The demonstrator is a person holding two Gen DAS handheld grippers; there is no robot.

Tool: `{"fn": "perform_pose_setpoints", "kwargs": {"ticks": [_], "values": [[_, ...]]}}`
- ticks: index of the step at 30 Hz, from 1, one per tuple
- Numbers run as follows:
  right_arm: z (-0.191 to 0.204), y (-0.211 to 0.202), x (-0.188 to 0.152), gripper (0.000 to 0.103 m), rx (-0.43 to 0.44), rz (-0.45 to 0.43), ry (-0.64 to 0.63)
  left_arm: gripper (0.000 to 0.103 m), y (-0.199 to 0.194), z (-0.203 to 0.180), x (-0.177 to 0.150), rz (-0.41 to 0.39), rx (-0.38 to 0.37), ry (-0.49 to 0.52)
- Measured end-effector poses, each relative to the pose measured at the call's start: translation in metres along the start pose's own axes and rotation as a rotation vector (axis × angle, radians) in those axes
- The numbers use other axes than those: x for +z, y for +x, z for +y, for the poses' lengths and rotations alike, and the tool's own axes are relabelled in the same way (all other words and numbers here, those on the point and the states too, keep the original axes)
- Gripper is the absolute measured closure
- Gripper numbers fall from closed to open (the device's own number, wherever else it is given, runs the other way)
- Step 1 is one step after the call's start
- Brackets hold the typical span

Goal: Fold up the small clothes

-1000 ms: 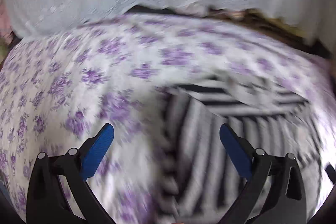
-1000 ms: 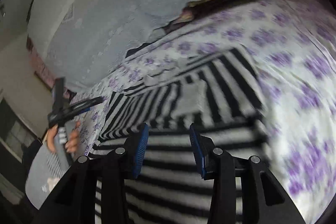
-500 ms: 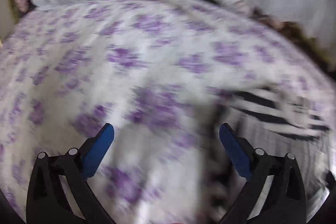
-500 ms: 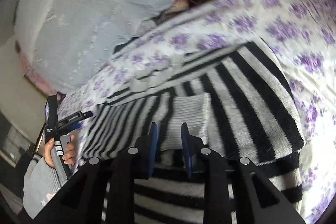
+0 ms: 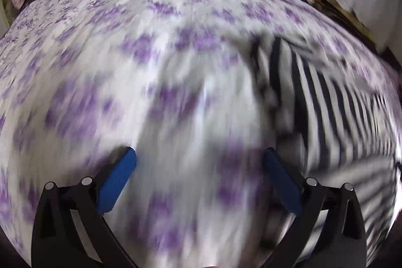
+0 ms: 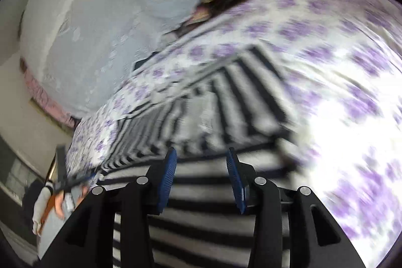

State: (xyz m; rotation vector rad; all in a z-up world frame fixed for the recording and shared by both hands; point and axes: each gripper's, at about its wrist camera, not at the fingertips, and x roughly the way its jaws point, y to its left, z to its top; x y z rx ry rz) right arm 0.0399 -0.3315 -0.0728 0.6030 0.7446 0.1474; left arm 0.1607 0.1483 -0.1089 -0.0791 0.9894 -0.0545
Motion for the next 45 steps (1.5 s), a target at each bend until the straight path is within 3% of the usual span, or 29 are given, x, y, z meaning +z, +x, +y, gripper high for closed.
{"fn": "perform_pose_setpoints", "kwargs": {"ticks": [5,9,11,14,18,30,34,35,41,45], "values": [[-0.020,-0.014,-0.022,0.062,-0.009,0.004,0.041,0.005,-0.037,0.003,-0.049,-0.020,-0.067,-0.011],[-0.028,-0.031,-0.037,0.061,-0.002,-0.004,0.045,0.005,-0.054,-0.004,-0.079,-0.013,-0.118,0.022],[-0.032,-0.040,-0.046,0.061,0.023,-0.005,0.059,0.005,-0.062,-0.012,-0.097,-0.016,-0.110,0.074],[-0.035,-0.048,-0.056,0.061,0.045,0.003,0.061,0.005,-0.070,-0.024,-0.115,-0.025,-0.103,0.134],[-0.033,-0.056,-0.068,0.060,0.063,0.024,0.044,0.005,-0.081,-0.025,-0.131,-0.021,-0.167,0.145],[-0.028,-0.095,-0.122,0.060,0.238,0.137,0.015,0.005,-0.101,-0.020,-0.160,0.045,-0.518,0.077],[-0.026,-0.102,-0.134,0.060,0.303,0.170,0.011,0.005,-0.102,-0.012,-0.168,0.107,-0.702,-0.008],[-0.024,-0.100,-0.134,0.058,0.313,0.178,0.007,0.005,-0.101,-0.015,-0.168,0.120,-0.717,-0.001],[-0.007,-0.075,-0.125,0.057,0.303,0.224,-0.041,0.005,-0.085,-0.038,-0.148,0.133,-0.688,0.064],[-0.014,-0.087,-0.128,0.061,0.273,0.203,-0.024,0.005,-0.092,-0.037,-0.157,0.140,-0.689,0.073]]}}
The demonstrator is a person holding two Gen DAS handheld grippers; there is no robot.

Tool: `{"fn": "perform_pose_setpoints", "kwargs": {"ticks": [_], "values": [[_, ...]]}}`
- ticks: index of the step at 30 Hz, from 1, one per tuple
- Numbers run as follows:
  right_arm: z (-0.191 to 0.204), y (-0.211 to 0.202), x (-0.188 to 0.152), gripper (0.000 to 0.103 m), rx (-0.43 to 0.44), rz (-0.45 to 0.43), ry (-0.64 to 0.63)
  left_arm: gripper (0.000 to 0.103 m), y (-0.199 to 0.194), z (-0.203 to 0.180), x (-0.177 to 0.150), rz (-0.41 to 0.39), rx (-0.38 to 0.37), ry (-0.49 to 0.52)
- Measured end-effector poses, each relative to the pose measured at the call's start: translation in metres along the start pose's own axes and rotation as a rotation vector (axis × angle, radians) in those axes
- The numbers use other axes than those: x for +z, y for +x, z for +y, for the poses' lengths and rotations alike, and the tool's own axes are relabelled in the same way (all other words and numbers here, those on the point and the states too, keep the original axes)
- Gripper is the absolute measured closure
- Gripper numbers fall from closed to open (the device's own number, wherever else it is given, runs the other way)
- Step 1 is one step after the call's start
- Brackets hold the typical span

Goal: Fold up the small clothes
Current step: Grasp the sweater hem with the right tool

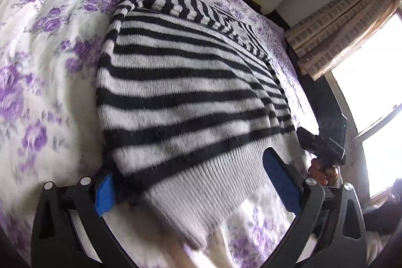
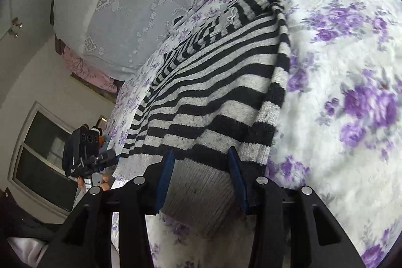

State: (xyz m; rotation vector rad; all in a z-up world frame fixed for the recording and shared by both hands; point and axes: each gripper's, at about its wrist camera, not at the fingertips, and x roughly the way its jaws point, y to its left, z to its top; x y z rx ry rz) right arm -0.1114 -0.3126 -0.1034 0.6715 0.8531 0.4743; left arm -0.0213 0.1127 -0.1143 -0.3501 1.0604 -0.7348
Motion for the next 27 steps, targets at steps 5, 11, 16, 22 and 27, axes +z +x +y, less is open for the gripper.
{"fn": "perform_pose_setpoints", "kwargs": {"ticks": [5,11,16,22,27], "values": [[-0.006,-0.031,-0.007,0.057,-0.081,-0.009,0.009,0.005,-0.010,-0.002,-0.017,-0.002,0.011,0.014],[-0.014,-0.014,0.007,0.053,-0.144,0.000,0.031,0.005,0.006,-0.008,-0.001,0.001,0.064,0.055],[0.000,0.008,0.010,0.055,-0.159,-0.004,-0.038,0.006,0.005,-0.007,0.001,-0.002,0.031,0.041],[-0.012,0.004,0.003,0.084,-0.096,0.028,-0.002,0.018,0.005,-0.008,-0.004,-0.004,0.020,0.059],[-0.006,0.005,0.002,0.093,-0.112,0.006,-0.033,0.064,0.004,0.006,0.008,-0.016,0.043,-0.014]]}}
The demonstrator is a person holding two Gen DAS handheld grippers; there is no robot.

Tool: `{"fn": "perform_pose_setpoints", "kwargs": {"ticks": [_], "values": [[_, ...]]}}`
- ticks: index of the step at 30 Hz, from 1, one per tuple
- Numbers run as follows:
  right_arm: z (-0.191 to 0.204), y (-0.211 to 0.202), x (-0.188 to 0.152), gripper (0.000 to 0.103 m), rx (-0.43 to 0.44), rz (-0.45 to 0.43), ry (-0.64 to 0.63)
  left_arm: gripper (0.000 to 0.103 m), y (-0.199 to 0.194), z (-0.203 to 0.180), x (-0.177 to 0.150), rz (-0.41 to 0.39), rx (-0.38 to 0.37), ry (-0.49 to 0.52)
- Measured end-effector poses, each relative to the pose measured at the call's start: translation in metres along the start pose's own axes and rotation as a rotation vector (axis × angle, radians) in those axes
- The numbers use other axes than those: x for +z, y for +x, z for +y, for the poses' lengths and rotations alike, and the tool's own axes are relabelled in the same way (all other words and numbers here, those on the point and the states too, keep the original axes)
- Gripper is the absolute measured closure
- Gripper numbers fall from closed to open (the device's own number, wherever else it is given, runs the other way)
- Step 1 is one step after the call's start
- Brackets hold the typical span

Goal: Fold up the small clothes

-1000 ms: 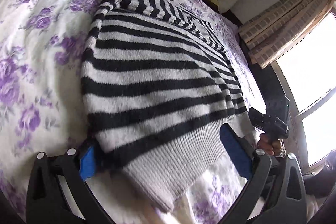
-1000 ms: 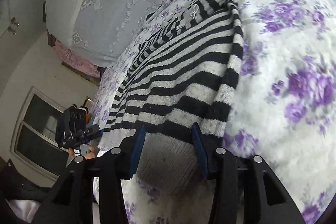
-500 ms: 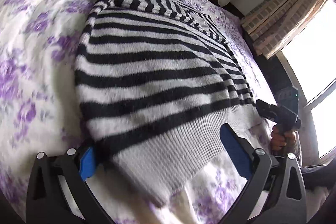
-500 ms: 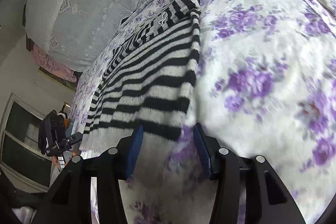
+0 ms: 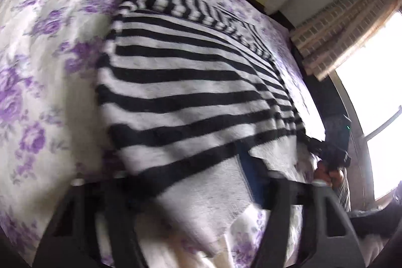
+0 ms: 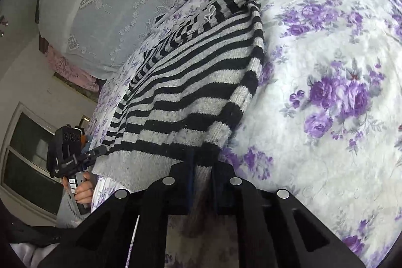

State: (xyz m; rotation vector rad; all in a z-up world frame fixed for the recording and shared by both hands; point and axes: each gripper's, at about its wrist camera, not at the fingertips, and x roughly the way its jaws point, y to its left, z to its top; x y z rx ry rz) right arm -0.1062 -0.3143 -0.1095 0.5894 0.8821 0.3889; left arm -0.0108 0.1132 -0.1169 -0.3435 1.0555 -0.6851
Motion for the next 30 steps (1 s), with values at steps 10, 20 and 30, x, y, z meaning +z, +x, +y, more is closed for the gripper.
{"fn": "perform_pose_setpoints", "kwargs": {"ticks": [10,20,30], "values": [[0.008,-0.012,0.011,0.095,0.064,-0.072,0.001,0.089,-0.013,-0.006,0.002,-0.035,-0.012,0.014],[0.037,-0.012,0.068,0.095,0.121,-0.160,-0.031,0.095,-0.031,-0.022,0.039,-0.149,0.018,0.069],[0.031,0.002,0.120,0.095,0.103,-0.206,0.007,0.095,-0.022,-0.025,0.097,-0.209,0.047,0.083]]}}
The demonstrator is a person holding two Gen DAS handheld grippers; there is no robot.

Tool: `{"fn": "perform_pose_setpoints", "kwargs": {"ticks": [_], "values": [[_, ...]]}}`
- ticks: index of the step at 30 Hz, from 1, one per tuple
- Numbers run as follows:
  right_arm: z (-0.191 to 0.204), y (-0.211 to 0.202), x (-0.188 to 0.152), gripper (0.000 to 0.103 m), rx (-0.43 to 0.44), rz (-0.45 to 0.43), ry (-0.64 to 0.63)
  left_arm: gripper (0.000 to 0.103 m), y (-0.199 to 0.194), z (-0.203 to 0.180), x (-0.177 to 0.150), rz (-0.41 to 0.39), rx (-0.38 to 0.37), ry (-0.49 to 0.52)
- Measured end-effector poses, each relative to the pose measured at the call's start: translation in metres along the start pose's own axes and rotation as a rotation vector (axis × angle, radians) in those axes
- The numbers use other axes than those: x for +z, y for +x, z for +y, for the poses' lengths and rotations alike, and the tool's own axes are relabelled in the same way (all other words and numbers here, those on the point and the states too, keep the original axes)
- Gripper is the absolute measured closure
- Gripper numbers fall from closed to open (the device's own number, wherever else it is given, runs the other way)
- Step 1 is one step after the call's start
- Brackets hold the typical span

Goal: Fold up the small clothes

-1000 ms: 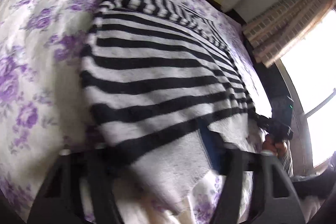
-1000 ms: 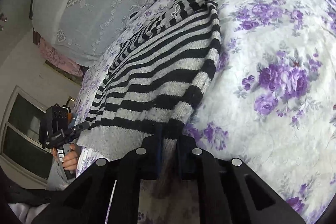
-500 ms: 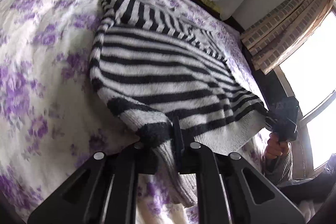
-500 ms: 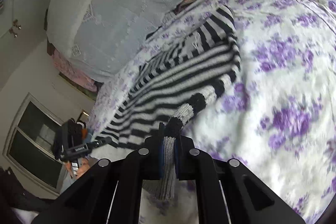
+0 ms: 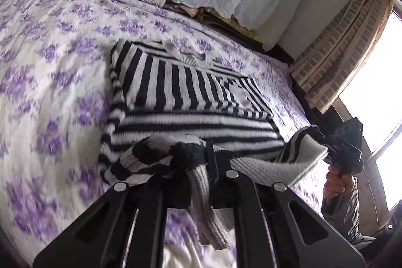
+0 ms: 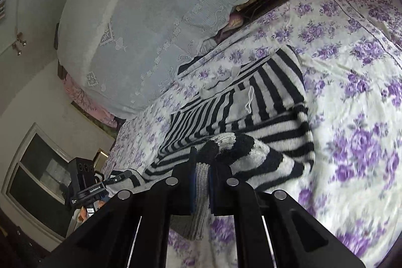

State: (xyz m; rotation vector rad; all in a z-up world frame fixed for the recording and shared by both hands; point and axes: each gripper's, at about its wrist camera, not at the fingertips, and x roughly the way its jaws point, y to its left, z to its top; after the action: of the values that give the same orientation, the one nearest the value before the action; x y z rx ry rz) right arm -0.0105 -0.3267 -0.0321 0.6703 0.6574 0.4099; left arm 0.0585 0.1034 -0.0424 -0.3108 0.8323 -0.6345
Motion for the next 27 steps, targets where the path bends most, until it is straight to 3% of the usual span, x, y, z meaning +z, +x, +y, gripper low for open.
{"fn": "perform_pose_setpoints", "kwargs": {"ticks": [15,27], "values": [[-0.012,0.058,0.065,0.095,-0.047,-0.024,0.030,0.095,0.040,0.009,0.068,-0.039,0.069,0.004],[-0.035,0.095,0.111,0.095,-0.054,-0.067,0.097,0.095,0.073,0.035,0.117,-0.079,0.080,-0.074]]}}
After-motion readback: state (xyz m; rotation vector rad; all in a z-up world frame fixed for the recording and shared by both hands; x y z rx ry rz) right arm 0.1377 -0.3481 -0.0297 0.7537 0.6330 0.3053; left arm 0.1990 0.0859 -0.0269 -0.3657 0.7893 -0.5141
